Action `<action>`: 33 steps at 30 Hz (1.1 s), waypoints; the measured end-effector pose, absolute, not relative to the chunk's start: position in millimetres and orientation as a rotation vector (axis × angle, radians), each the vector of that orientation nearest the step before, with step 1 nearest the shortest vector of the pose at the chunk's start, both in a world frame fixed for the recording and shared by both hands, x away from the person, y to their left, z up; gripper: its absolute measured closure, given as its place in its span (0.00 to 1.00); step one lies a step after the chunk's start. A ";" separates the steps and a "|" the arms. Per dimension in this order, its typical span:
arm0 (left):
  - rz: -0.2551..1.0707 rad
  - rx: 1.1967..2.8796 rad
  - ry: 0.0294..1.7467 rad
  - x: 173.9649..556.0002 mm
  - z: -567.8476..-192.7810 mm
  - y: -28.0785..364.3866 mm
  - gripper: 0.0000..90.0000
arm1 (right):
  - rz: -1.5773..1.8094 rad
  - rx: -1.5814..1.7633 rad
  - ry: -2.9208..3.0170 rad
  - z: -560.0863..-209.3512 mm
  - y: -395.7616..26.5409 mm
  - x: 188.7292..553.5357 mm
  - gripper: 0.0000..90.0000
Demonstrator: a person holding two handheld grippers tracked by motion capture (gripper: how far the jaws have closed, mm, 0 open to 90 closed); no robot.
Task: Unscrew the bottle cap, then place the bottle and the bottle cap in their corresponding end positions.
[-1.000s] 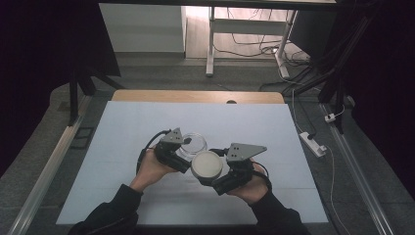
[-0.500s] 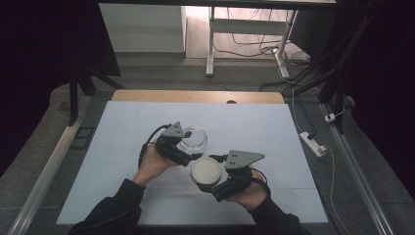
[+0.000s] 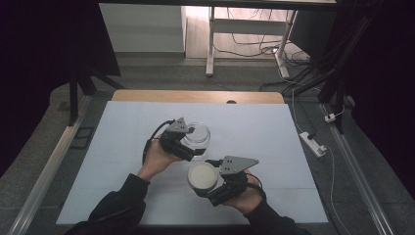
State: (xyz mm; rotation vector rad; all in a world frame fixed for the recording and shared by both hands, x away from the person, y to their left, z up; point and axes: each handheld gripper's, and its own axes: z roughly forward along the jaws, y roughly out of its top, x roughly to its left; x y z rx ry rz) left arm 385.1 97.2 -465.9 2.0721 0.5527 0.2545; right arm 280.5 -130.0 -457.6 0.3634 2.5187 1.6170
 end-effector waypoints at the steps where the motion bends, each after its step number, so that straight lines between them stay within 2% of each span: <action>1: 0.257 2.071 0.555 386.4 -466.4 96.5 0.08 | 1.619 0.362 2.521 -458.9 -128.9 280.2 0.08; 33: 0.267 2.053 0.618 411.4 -484.8 94.5 0.08 | 1.553 0.399 2.554 -492.9 -113.3 289.9 0.08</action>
